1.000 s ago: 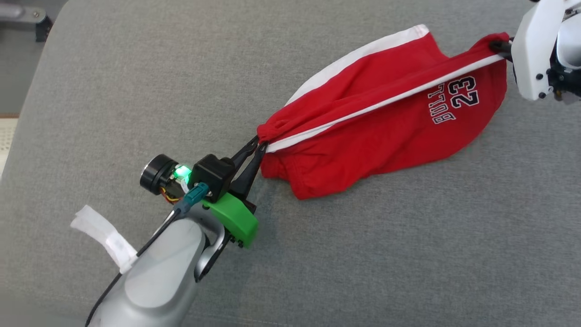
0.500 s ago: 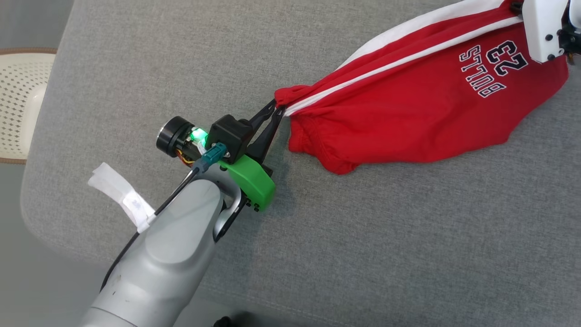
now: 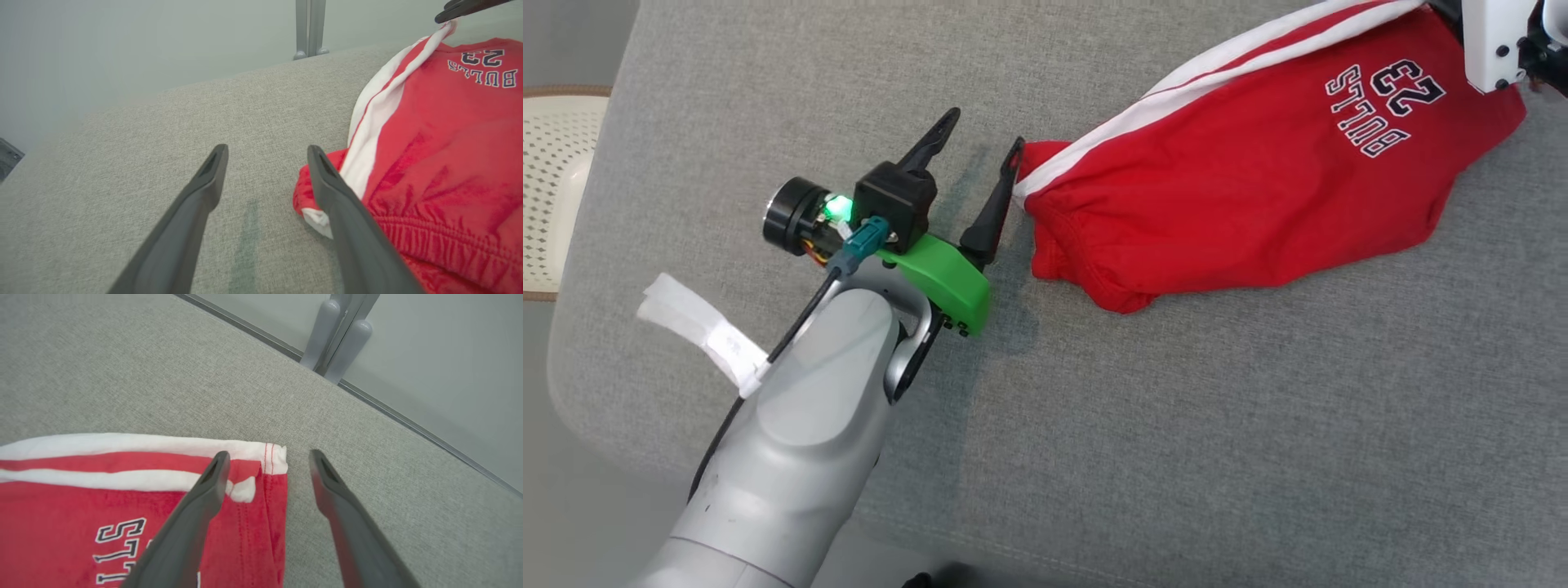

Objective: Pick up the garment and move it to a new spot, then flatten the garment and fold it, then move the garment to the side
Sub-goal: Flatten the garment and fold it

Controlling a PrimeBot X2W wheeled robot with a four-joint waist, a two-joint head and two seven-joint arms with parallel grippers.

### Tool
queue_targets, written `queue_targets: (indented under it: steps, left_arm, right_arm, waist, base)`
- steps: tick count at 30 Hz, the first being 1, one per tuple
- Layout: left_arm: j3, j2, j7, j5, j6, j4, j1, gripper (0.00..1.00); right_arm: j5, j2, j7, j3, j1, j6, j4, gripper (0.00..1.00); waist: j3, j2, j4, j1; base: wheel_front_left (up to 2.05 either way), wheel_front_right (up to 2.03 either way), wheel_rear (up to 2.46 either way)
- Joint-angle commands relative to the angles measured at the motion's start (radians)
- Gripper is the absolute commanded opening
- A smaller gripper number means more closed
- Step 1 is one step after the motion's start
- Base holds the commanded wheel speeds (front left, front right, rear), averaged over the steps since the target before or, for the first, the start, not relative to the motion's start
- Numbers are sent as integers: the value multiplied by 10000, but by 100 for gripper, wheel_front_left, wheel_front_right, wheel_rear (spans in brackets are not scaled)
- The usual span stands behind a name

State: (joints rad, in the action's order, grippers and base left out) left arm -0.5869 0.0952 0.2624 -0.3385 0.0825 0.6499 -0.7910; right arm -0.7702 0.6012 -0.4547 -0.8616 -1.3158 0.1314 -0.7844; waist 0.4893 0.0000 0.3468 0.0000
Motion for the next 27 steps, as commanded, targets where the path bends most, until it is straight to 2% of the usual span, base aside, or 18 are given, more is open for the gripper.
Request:
queue_targets:
  steps: [1,8,14,16,19,24,27]
  left_arm:
    - [120,131,24,118,-79,-62,238,100]
    - [797,458,19,172,-310,-569,926,100]
    - [1749,630,15,193,-633,-1772,1953,100]
    - [2077,605,15,151,-672,-2188,2381,100]
    - [2724,482,14,12,-643,-2768,3221,100]
    - [3362,270,16,135,-572,-3323,4170,100]
    - [3669,97,16,234,-401,-3725,4744,100]
  right_arm:
    - [20,-82,321,28,149,-15,-108,100]
    - [-397,-510,2117,71,818,-15,-202,100]
    - [-878,-796,4528,187,2019,-15,348,100]
    - [-1400,-1030,5163,456,2650,-15,483,100]
    - [-1443,-1040,6355,586,3552,-10,871,100]
    - [-1470,-1425,7119,1270,4903,-9,1262,100]
    - [-990,-1639,7206,2128,5719,-9,1615,100]
  waist:
    - [-329,0,-261,0]
    - [-1238,0,-866,0]
    - [-2249,0,-1571,0]
    - [-2510,0,-1767,0]
    - [-2891,0,-2117,0]
    - [-3270,0,-2522,0]
    - [-3413,0,-2752,0]
  base:
    - [0,0,0]
    - [0,0,0]
    - [0,0,0]
    - [0,0,0]
    - [0,0,0]
    - [0,0,0]
    - [0,0,0]
